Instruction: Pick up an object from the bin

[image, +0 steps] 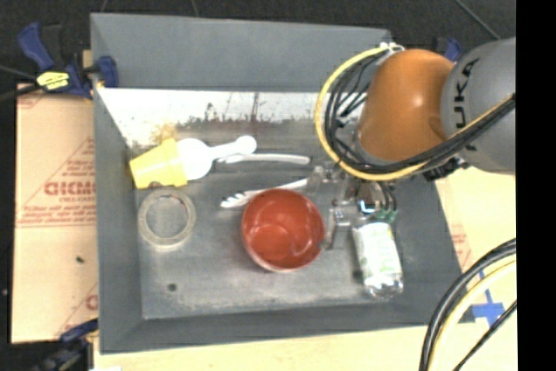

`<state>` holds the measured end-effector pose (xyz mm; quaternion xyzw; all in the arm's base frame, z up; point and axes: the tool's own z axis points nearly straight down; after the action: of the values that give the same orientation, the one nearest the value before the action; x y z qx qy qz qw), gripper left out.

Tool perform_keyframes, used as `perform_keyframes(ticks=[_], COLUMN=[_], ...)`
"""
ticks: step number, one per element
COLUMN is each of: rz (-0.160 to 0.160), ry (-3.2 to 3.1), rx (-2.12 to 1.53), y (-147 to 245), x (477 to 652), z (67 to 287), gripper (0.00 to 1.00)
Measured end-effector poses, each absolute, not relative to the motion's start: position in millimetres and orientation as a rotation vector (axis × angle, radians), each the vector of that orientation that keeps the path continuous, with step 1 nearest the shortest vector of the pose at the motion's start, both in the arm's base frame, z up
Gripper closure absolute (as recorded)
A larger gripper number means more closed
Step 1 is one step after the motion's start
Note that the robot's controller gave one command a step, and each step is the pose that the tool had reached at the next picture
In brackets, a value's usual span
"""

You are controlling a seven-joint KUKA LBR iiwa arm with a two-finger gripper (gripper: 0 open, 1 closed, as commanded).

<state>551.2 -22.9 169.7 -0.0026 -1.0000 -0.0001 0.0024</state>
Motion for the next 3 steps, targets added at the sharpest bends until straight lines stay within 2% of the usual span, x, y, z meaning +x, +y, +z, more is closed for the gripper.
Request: perform_keyframes(ticks=[1,2,3], rz=[0.001,-0.002,0.003], ry=[-3.145,-3.067,-3.052], rx=[-0.007,0.686,0.780], y=[-23.1,9.8,37.3], x=[552.8,622.1,632.9], z=[174.5,68.7,128.3], gripper=[0.00,0.00,0.00])
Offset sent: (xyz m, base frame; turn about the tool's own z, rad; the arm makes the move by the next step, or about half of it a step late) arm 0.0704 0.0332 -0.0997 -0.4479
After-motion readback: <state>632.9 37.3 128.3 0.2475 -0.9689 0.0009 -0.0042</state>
